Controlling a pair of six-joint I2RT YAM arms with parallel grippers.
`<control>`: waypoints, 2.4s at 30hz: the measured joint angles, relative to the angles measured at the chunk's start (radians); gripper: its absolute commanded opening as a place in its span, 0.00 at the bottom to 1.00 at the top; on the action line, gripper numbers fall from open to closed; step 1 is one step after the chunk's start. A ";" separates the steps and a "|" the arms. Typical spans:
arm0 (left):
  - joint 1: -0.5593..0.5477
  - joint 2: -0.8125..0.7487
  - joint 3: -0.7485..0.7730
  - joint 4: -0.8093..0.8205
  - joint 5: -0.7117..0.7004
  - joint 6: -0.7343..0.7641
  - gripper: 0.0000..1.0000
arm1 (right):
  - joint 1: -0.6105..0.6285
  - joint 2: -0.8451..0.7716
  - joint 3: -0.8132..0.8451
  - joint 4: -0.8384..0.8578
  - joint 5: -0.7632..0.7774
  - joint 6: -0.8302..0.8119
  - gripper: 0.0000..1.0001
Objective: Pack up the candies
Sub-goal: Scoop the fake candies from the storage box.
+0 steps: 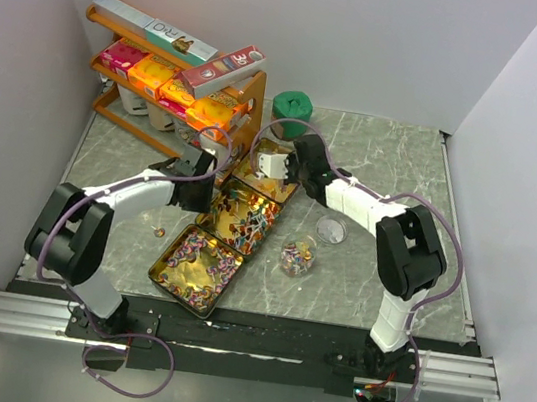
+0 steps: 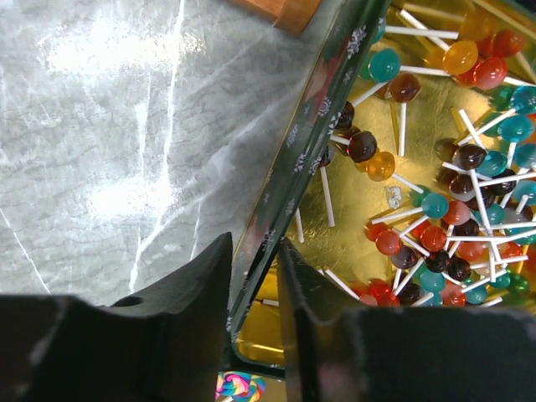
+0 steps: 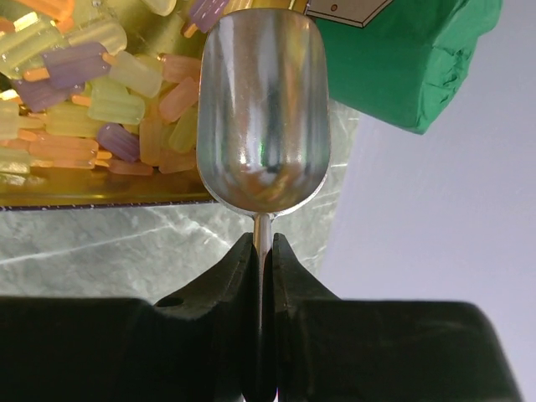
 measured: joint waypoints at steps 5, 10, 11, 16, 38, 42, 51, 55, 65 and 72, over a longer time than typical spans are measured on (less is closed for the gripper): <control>0.000 0.024 0.007 -0.006 0.002 0.000 0.28 | 0.001 0.000 -0.037 0.032 0.008 -0.048 0.00; 0.000 0.032 0.010 -0.008 0.007 0.000 0.26 | 0.006 0.000 -0.089 0.058 0.023 -0.077 0.00; 0.000 0.032 0.010 -0.008 0.007 0.000 0.26 | 0.008 0.000 -0.090 0.063 0.024 -0.078 0.00; 0.000 0.033 0.010 -0.008 0.011 0.004 0.21 | 0.026 0.000 -0.098 0.078 0.015 -0.071 0.00; 0.000 0.052 0.040 -0.042 0.026 0.027 0.08 | 0.049 0.016 -0.077 0.058 -0.191 0.069 0.00; 0.000 0.056 0.045 -0.048 0.027 0.027 0.07 | 0.059 0.023 -0.064 0.051 -0.238 0.090 0.00; 0.000 0.057 0.046 -0.050 0.029 0.028 0.06 | 0.067 0.034 -0.031 0.005 -0.262 0.131 0.00; 0.000 0.057 0.046 -0.050 0.029 0.028 0.06 | 0.067 0.044 0.008 -0.042 -0.273 0.172 0.00; 0.000 0.057 0.046 -0.050 0.029 0.028 0.02 | 0.066 0.067 0.089 -0.146 -0.304 0.255 0.00; 0.000 0.057 0.046 -0.050 0.029 0.028 0.02 | 0.078 0.077 0.109 -0.176 -0.254 0.249 0.00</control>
